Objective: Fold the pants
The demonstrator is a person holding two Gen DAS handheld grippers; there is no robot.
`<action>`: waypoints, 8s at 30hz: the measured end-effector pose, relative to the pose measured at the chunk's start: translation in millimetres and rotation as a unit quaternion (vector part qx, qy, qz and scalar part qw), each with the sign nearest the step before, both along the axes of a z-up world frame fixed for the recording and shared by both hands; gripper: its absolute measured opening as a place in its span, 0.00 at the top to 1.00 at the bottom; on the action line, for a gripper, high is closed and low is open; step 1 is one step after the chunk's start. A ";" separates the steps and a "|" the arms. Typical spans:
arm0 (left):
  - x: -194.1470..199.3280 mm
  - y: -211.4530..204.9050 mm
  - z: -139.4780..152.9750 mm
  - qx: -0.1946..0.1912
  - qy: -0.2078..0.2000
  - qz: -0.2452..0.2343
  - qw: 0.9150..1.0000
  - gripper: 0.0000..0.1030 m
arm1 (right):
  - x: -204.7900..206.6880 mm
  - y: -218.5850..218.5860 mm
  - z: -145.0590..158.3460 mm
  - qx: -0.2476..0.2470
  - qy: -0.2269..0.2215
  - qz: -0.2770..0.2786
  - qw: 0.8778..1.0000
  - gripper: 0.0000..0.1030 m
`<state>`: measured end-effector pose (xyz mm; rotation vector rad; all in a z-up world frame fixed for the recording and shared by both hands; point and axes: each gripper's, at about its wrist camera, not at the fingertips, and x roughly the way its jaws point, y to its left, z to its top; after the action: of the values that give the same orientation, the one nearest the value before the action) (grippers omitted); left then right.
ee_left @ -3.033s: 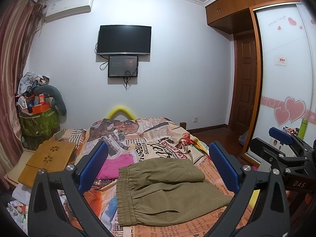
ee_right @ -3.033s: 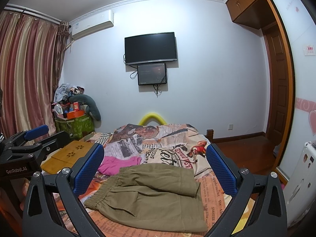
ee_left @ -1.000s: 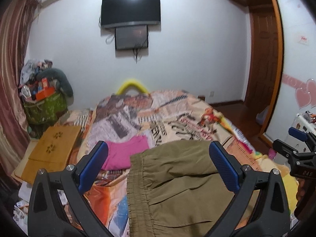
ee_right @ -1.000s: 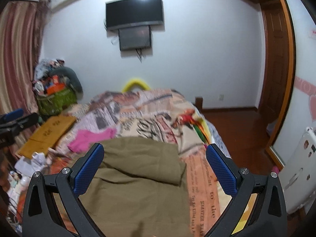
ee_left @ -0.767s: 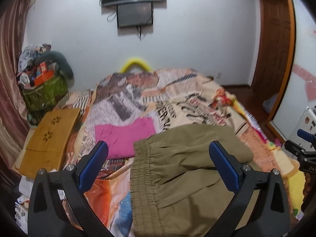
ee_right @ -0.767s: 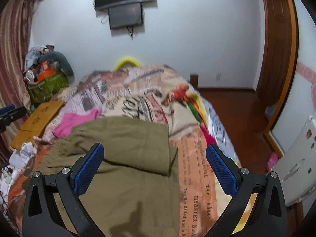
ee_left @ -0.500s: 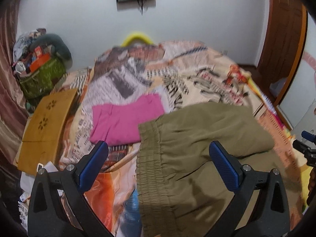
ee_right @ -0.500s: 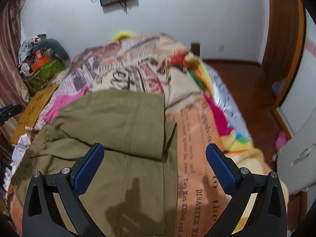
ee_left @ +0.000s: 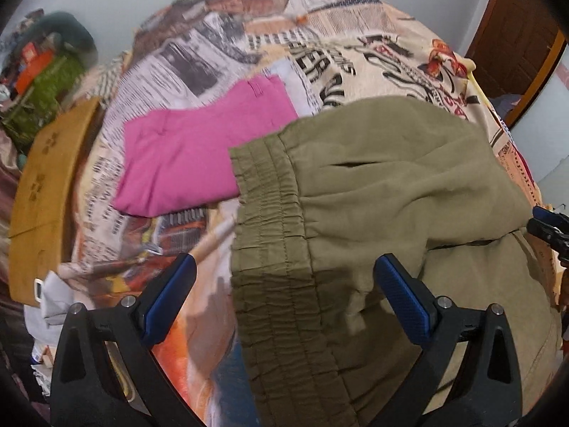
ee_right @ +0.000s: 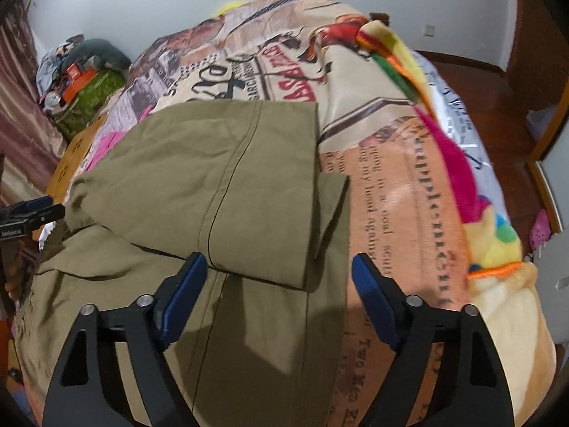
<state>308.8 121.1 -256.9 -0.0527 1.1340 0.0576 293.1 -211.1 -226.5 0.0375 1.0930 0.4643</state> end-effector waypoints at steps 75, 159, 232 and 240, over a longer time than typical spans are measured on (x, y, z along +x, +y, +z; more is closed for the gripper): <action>113.8 62.9 -31.3 0.015 0.017 0.063 0.998 0.15 | 167.8 38.8 3.1 -0.017 -0.014 -0.012 1.000 0.63; 16.0 36.7 44.3 0.074 -0.038 0.073 0.994 0.05 | 38.6 21.7 92.0 -0.090 -0.140 0.055 0.985 0.27; 98.9 101.1 -12.1 -0.045 -0.009 0.134 0.990 0.00 | 173.0 77.0 50.2 0.005 -0.106 0.024 0.994 0.35; 119.6 98.6 -48.9 -0.072 0.030 0.136 0.988 0.00 | 212.5 105.1 18.5 -0.014 -0.101 0.040 0.994 0.35</action>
<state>428.5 219.7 -305.7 -0.3360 1.1849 0.2209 505.7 -106.0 -207.9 -0.0775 0.9038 0.5128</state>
